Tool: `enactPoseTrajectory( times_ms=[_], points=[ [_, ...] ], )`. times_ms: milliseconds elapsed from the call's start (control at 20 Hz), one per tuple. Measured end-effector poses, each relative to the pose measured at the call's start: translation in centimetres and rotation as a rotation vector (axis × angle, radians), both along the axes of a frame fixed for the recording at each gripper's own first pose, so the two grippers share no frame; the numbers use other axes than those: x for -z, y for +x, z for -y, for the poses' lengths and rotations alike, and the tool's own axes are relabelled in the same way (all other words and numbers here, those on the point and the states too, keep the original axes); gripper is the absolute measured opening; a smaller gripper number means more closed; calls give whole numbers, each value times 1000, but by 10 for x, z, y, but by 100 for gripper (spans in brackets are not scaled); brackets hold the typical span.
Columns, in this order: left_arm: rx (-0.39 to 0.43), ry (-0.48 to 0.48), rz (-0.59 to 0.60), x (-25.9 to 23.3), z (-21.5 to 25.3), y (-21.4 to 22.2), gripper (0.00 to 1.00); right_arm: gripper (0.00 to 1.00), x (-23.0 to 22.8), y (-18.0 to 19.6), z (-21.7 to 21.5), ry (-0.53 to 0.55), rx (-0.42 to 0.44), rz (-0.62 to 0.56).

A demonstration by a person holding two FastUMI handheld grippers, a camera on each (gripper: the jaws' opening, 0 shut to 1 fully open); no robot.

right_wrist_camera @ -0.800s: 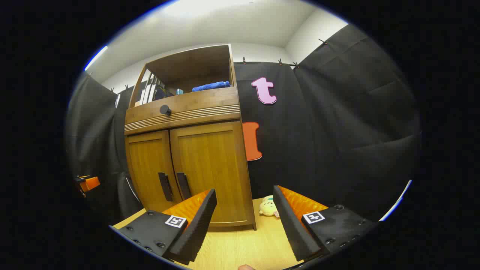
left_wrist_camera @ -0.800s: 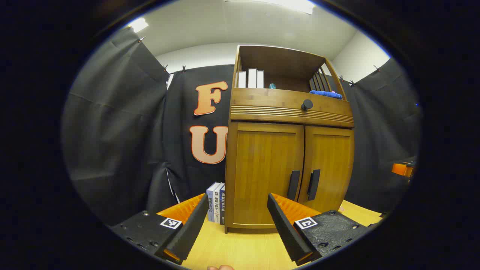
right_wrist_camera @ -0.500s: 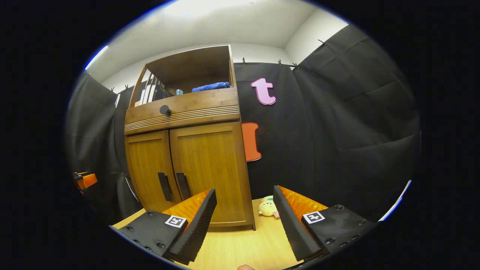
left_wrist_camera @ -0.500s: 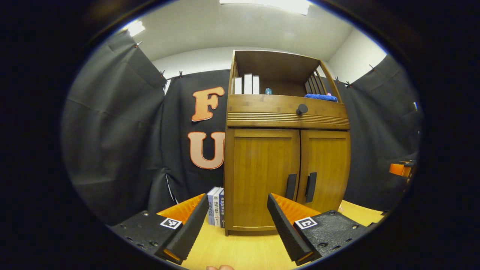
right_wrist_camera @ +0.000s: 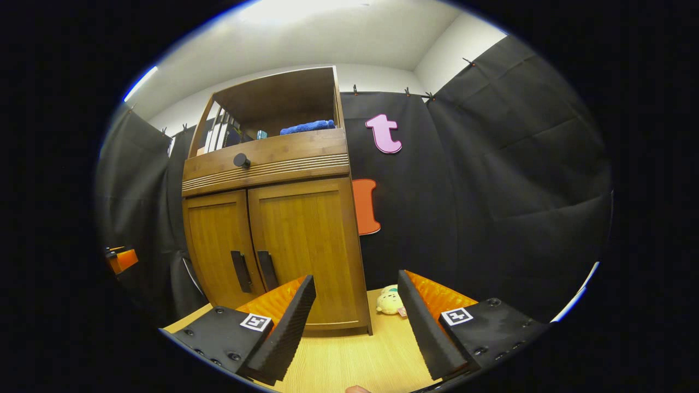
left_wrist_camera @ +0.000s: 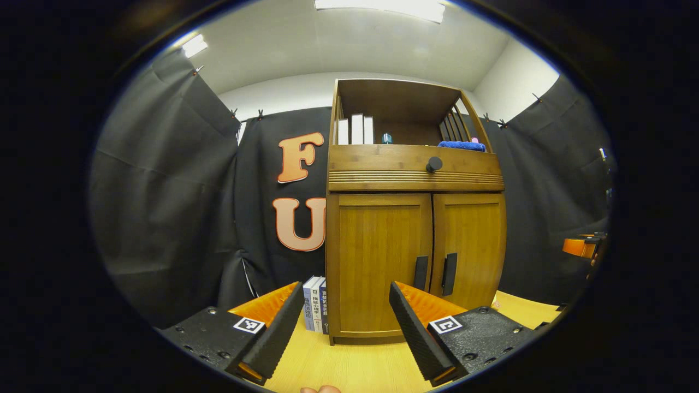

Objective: Open the right door of the double-door shoe cabinet with the right hand, and open the left door with the left hand.

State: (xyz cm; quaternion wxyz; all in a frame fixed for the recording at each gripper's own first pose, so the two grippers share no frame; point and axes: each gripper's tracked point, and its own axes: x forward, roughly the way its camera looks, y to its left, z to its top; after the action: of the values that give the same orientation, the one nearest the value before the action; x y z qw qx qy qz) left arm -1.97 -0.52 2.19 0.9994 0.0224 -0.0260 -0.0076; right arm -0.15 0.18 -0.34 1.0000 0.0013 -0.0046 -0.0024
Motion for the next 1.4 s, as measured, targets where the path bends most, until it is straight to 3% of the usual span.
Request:
enactPoseTrajectory(
  times_ms=[300, 350, 400, 550, 600, 650, 700, 750, 800, 1250, 1400],
  points=[
    [-4, 1, -3, 1, -4, 0, 98, 98, 12, 16, -18, 7, -19, -28],
    [-6, 2, -4, 2, -6, 0, 98, 89, 14, 21, -23, 9, -21, -29],
    [-8, 3, -6, 3, -8, -1, 95, 100, 14, 25, -29, 10, -31, -30],
    [-22, 10, -13, 9, -18, -2, 95, 98, 21, 41, -56, -3, -65, -37],
    [-24, 10, -18, 10, -20, 0, 93, 89, 23, 45, -63, -13, -75, -39],
    [-26, 9, -21, 12, -22, 1, 92, 89, 26, 51, -72, -23, -83, -40],
    [-30, 10, -23, 14, -26, 1, 92, 98, 27, 57, -79, -34, -89, -40],
    [-34, 12, -25, 15, -30, 2, 92, 93, 30, 63, -86, -40, -93, -41],
    [-39, 14, -29, 18, -33, 3, 94, 98, 34, 70, -95, -44, -100, -43],
    [-101, 52, -35, 27, -71, 5, 92, 98, 70, 138, -176, -76, -180, -88],
    [-122, 58, -33, 31, -83, 7, 94, 98, 85, 163, -190, -101, -172, -103]
  ],
)
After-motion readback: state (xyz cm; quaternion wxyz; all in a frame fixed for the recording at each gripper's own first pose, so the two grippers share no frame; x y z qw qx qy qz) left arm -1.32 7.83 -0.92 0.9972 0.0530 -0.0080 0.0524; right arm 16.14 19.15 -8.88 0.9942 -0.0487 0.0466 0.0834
